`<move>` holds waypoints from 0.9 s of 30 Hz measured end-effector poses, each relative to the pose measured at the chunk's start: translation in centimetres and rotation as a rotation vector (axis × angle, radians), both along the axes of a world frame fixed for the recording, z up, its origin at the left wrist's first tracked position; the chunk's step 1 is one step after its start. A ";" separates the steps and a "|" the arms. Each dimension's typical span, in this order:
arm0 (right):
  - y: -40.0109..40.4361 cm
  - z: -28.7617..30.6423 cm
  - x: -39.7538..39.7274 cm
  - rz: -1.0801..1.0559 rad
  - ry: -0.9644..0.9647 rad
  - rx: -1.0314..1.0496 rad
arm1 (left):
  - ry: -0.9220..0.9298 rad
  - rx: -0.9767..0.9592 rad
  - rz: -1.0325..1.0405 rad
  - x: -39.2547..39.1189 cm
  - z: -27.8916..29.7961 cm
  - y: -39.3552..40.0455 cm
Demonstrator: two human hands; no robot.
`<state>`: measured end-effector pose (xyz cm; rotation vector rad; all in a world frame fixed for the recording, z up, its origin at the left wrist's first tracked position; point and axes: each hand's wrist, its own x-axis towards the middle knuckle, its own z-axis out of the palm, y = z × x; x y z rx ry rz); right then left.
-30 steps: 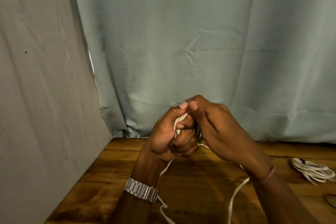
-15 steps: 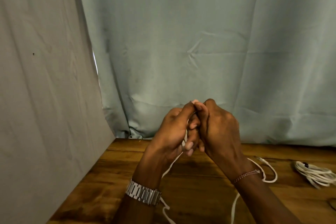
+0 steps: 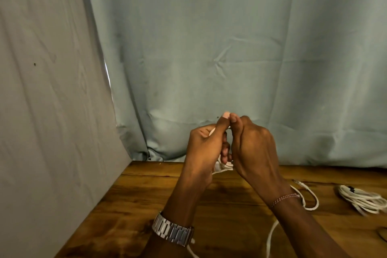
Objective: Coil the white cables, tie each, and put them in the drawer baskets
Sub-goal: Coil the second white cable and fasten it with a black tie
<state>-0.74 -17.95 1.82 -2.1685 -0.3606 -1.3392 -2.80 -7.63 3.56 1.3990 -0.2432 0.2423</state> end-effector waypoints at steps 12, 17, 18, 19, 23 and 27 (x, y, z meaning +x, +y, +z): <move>-0.4 0.7 -0.5 -0.135 -0.031 0.147 | 0.032 -0.177 -0.213 -0.4 0.4 -0.4; -0.5 0.6 0.0 -0.042 0.043 0.159 | 0.030 -0.352 -0.251 0.0 0.3 -0.6; -0.5 0.5 0.1 0.015 0.067 0.177 | 0.021 -0.383 -0.254 0.2 0.2 -0.6; -0.4 0.6 0.1 0.097 0.096 0.214 | 0.014 -0.420 -0.261 0.4 0.2 -0.6; -0.7 1.1 -0.2 0.416 0.248 0.436 | 0.000 -0.474 -0.247 0.9 -0.1 -0.7; -0.5 1.3 -0.8 0.766 0.555 0.787 | -0.070 -0.244 -0.057 1.3 -0.7 -0.6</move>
